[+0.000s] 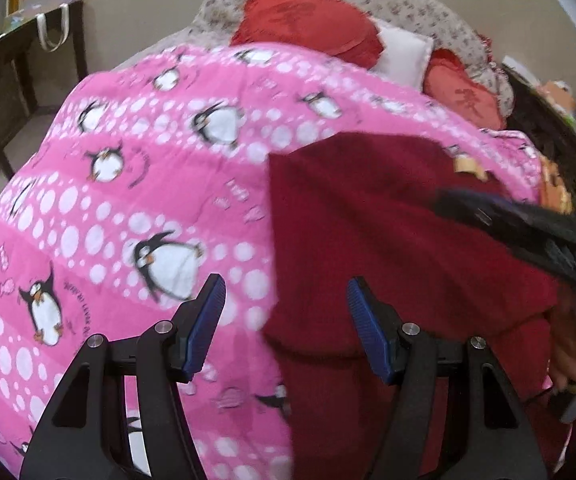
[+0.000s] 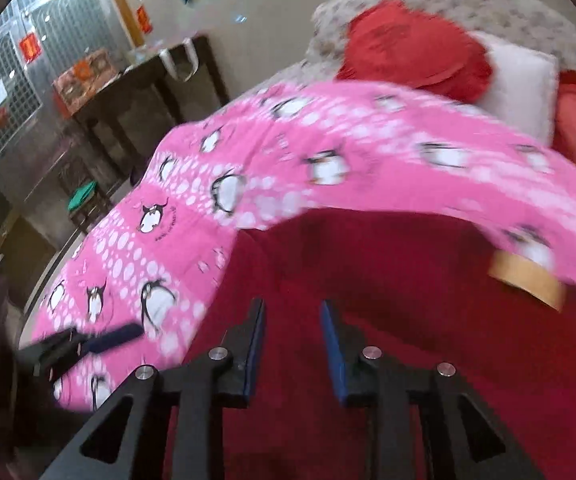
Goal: Fold small clothes
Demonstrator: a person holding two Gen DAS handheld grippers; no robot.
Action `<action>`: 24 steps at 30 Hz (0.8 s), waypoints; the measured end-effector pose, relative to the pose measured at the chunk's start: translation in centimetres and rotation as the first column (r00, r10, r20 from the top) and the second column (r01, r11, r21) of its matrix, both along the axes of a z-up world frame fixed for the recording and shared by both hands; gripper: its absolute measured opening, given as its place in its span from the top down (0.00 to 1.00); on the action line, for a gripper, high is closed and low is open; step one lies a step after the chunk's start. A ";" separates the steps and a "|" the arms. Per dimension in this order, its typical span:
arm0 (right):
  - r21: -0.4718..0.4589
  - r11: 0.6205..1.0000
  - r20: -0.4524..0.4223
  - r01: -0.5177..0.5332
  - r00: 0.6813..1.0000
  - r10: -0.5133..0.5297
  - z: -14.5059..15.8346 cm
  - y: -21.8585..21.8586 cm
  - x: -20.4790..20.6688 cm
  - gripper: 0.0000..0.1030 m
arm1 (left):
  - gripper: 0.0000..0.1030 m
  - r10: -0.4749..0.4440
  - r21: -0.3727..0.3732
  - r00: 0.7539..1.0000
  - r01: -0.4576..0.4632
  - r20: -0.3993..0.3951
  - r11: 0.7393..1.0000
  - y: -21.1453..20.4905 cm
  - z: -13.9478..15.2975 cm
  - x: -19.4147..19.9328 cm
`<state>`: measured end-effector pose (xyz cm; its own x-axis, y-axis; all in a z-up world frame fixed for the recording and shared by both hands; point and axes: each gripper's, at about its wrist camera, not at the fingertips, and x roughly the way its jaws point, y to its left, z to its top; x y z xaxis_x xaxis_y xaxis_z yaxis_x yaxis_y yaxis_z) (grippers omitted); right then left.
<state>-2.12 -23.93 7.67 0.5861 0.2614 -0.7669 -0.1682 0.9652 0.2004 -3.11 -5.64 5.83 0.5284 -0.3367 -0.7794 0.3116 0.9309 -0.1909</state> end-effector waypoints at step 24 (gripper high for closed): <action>-0.013 0.790 -0.042 0.613 0.789 -0.613 1.4 -24.6 -12.5 0.54 | 0.37 -0.070 0.071 0.996 0.074 -0.054 0.995 -5.3 -1.5 -0.2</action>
